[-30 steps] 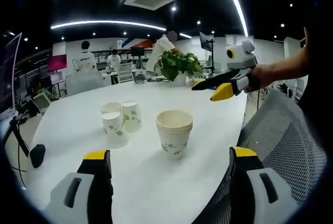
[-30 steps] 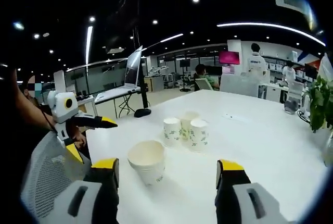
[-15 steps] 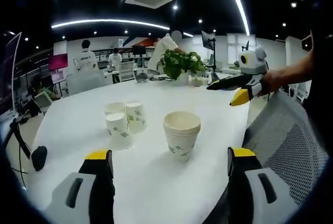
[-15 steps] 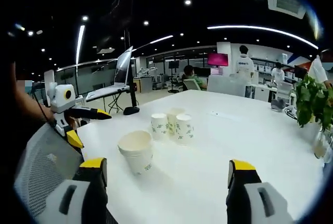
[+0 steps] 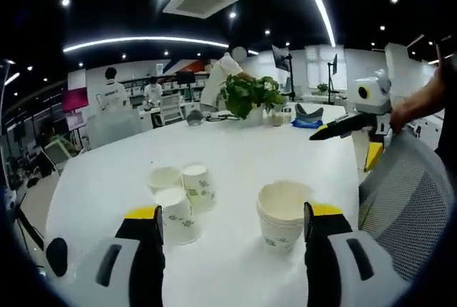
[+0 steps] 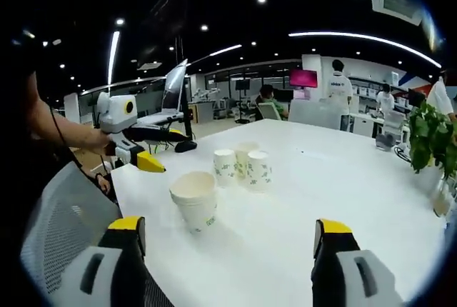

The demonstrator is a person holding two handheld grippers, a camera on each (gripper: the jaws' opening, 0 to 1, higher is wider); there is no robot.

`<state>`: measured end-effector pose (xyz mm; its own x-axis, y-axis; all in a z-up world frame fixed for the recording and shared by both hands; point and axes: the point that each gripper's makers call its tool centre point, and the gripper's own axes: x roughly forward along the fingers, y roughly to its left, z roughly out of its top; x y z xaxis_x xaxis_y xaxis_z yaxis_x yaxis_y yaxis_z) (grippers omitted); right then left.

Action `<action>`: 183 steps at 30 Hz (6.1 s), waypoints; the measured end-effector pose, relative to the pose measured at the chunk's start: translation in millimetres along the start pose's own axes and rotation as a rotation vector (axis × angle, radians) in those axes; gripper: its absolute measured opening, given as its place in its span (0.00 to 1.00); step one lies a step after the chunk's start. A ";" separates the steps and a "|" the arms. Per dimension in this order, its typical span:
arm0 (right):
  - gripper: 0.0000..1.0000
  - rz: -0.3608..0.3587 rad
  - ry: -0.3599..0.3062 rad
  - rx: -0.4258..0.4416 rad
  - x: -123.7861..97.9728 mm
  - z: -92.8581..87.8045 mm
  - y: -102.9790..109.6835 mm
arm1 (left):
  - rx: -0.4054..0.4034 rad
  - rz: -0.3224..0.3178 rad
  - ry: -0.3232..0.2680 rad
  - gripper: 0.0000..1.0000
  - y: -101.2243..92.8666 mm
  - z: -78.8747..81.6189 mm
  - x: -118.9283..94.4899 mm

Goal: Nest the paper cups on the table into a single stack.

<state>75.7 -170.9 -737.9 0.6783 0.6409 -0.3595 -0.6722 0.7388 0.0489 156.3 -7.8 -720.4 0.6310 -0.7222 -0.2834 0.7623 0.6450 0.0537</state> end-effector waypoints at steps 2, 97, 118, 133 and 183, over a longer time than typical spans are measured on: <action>1.00 -0.005 -0.001 -0.009 0.0 1.4 0.6 | 0.009 0.005 0.008 0.78 7.7 1.8 5.6; 0.94 -0.108 -0.059 0.010 -9.2 7.2 -9.0 | 0.211 -0.020 0.288 0.00 106.1 6.0 118.5; 0.99 -0.093 -0.069 0.003 -8.2 9.4 -4.8 | 0.221 -0.013 0.218 0.00 79.7 62.6 72.3; 0.99 -0.078 -0.049 -0.014 -6.5 5.0 -2.4 | 0.259 -0.110 0.212 0.00 36.1 75.8 51.2; 0.97 -0.088 -0.021 -0.034 -6.9 0.1 -2.7 | 0.312 -0.402 0.283 0.00 -82.2 64.7 5.7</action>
<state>72.9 -177.3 -735.5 0.7406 0.5786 -0.3418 -0.6196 0.7848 -0.0139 106.6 -81.2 -664.4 0.2531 -0.7725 -0.5824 0.9674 0.1987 0.1568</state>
